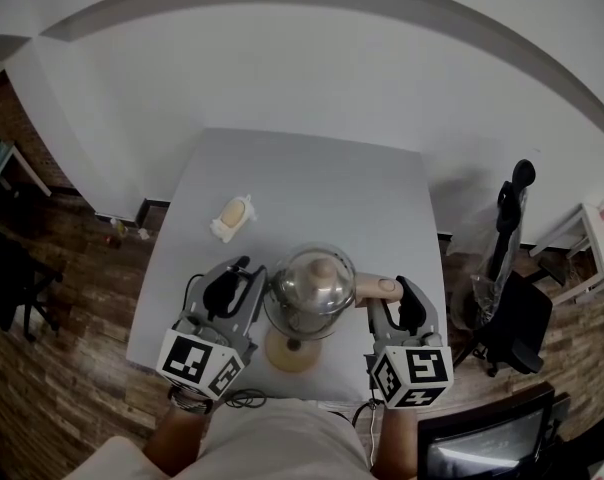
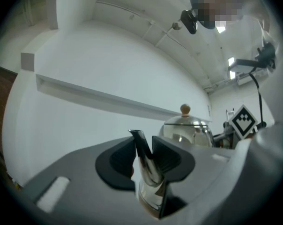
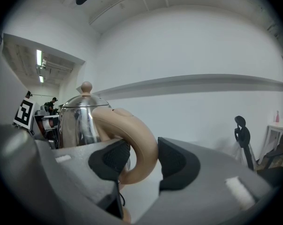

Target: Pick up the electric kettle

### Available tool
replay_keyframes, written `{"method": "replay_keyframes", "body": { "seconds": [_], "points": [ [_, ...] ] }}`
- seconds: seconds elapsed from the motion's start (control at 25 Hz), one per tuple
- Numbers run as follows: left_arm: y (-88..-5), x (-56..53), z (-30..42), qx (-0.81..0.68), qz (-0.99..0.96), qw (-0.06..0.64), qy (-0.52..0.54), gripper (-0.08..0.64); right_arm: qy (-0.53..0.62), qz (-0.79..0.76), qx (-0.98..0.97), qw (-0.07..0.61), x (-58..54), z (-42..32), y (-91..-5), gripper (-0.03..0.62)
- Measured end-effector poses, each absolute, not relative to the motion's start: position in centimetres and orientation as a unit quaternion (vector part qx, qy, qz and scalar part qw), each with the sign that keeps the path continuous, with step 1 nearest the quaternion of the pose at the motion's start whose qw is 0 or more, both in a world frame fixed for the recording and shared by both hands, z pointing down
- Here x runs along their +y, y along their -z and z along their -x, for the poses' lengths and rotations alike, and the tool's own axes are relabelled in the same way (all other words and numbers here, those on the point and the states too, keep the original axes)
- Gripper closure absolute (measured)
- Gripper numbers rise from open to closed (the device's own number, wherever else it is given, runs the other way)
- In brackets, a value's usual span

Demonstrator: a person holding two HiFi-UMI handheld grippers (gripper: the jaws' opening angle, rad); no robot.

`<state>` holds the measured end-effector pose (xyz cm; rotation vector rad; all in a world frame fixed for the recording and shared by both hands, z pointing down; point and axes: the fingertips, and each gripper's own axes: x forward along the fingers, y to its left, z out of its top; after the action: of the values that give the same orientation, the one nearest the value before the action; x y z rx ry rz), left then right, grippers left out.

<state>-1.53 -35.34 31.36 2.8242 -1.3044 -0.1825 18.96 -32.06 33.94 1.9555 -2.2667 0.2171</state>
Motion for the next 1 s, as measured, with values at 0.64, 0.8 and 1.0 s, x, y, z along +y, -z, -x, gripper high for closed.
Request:
{"method": "replay_keyframes", "body": {
  "seconds": [0.64, 0.8, 1.0],
  "points": [
    [-29.9, -34.9, 1.6, -0.423, -0.904, -0.003, 0.069, 0.445, -0.063, -0.643, -0.760, 0.074, -32.1, -19.0, -33.0, 0.414],
    [-30.0, -34.8, 1.7, -0.426, -0.902, -0.003, 0.068, 0.445, -0.061, -0.641, -0.761, 0.079, -32.1, -18.9, -33.1, 0.416],
    [-30.0, -34.7, 1.7, -0.428, -0.901, -0.002, 0.069, 0.445, -0.061, -0.641, -0.761, 0.083, -32.2, -18.9, -33.3, 0.422]
  ]
}}
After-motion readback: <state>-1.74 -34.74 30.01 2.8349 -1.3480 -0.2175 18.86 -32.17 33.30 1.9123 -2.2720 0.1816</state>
